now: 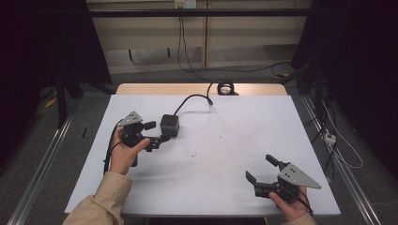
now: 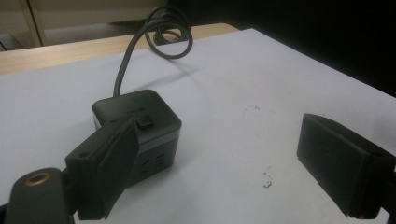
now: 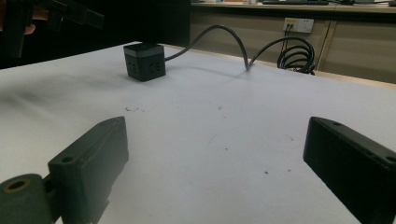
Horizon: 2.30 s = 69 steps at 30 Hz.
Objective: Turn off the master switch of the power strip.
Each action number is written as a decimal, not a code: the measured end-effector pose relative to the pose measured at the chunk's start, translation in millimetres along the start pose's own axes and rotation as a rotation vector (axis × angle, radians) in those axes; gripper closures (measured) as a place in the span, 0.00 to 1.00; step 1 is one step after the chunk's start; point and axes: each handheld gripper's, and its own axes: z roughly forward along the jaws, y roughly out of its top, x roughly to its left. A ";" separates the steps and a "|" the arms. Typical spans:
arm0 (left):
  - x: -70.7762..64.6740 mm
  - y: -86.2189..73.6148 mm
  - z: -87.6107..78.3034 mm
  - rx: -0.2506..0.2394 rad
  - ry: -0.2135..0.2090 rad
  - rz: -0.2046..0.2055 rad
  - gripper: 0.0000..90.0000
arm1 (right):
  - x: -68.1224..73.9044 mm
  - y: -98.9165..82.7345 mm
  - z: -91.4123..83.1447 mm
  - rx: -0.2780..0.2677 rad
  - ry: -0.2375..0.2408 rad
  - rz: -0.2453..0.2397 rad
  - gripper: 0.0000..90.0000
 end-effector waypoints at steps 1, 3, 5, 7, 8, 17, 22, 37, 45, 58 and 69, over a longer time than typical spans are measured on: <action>-0.3 -0.6 -1.0 -0.003 -0.001 -0.001 0.14 | 0.0 0.0 -0.1 0.000 0.000 0.000 0.07; -0.1 -3.7 -3.9 0.000 0.000 0.000 0.14 | 0.1 -0.1 -0.1 -0.001 0.000 0.002 0.07; 0.0 -4.9 -4.7 0.002 -0.002 -0.006 0.14 | -0.1 -0.2 -0.1 -0.001 0.000 0.003 0.07; 0.6 -7.1 -6.9 0.005 -0.004 -0.007 0.14 | 0.0 -0.1 0.1 0.000 0.000 0.004 0.07; 0.7 -8.0 -8.1 0.003 -0.003 -0.008 0.14 | -0.1 -0.1 0.1 0.001 0.001 0.000 0.07; 0.7 -16.4 -16.9 0.006 -0.008 -0.013 0.13 | 0.1 -0.2 0.5 0.001 0.002 -0.003 0.07; 0.4 -22.8 -19.3 0.007 -0.013 -0.018 0.13 | 0.2 -0.3 0.8 0.000 0.005 -0.003 0.07; 1.3 -34.2 -32.8 0.002 0.002 -0.018 0.14 | 0.5 -0.3 0.9 -0.001 0.011 -0.003 0.07; 1.7 -39.3 -42.4 -0.002 0.005 -0.013 0.14 | 0.9 0.0 0.8 -0.002 0.007 0.002 0.07; 0.5 -51.5 -53.9 0.019 0.013 -0.004 0.14 | 1.1 0.1 0.9 -0.001 0.006 -0.001 0.07; -1.3 -59.7 -65.2 0.021 0.030 -0.003 0.14 | 1.7 0.0 1.4 0.002 0.009 -0.006 0.07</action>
